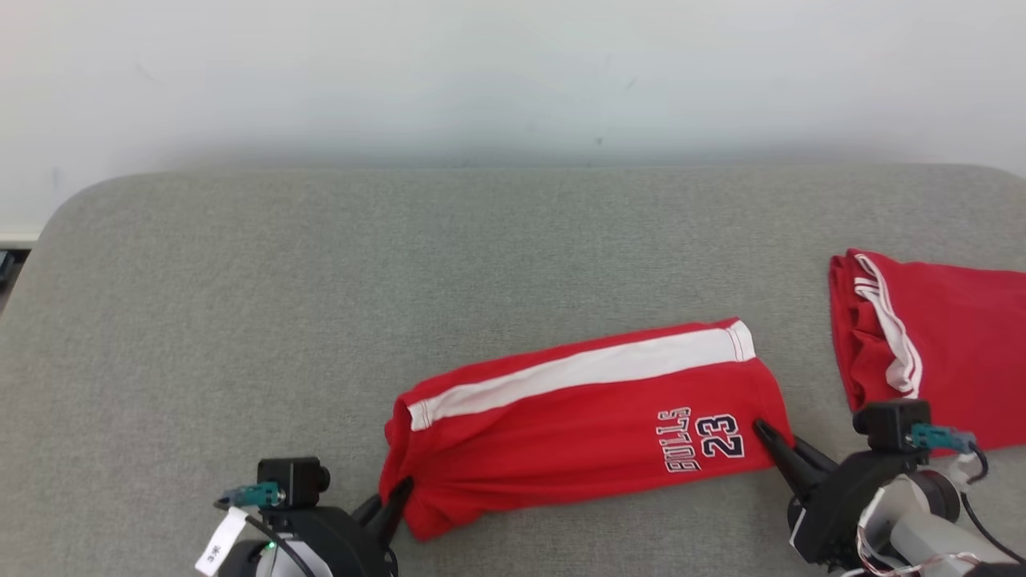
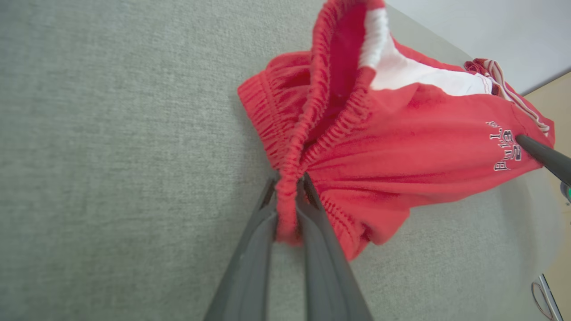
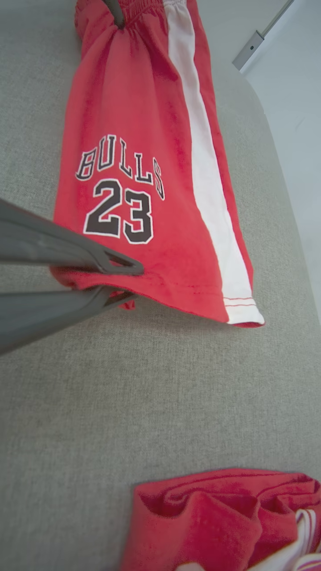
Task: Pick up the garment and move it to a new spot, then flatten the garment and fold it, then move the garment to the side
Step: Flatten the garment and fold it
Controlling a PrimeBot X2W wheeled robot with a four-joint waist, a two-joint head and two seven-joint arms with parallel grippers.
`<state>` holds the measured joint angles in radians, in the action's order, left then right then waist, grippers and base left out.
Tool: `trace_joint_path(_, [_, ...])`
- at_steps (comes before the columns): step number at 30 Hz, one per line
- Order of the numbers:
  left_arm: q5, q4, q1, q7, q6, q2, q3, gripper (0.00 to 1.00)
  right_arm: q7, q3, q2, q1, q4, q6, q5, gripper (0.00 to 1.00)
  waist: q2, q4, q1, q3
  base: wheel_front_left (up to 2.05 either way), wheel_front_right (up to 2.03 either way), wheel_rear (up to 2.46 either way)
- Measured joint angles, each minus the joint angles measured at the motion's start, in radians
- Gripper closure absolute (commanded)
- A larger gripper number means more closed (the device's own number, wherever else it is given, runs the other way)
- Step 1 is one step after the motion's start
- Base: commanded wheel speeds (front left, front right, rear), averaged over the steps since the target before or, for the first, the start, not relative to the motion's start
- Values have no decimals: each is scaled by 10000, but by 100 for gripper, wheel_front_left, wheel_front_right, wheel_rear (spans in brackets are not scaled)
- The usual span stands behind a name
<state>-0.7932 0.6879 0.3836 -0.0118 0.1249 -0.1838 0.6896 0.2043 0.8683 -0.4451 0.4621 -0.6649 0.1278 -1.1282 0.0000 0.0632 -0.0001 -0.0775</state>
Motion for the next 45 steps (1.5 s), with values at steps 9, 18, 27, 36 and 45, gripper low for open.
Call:
trace_joint_path(9, [-295, -717, -343, 293, 0, -326, 94, 100, 178, -192, -228, -958, 675, -153, -259, 100, 0, -301, 0, 148, 0, 0, 0])
trace_joint_path(18, [-286, -924, -519, 539, -67, -460, 111, 100, 245, -105, -207, -1103, 1058, -531, -198, 100, 1, -420, 1, 15, 0, 0, 0])
trace_joint_path(27, [-267, -1064, -511, 589, -330, -445, 71, 8, 240, -2, -226, -1088, 1256, -721, 27, 22, 1, -373, 1, -66, 0, 0, 0])
trace_joint_path(36, [199, -1781, -534, 58, -669, -759, 33, 0, 263, -318, -548, -1120, 1668, -966, 8, 0, 1, -290, 1, 165, 0, 0, 0])
trace_joint_path(45, [447, -2830, -1148, -888, -1292, -1241, -351, 0, 376, -725, -803, -1238, 2449, -1356, 270, 0, 0, -432, 1, 379, 0, 0, 0])
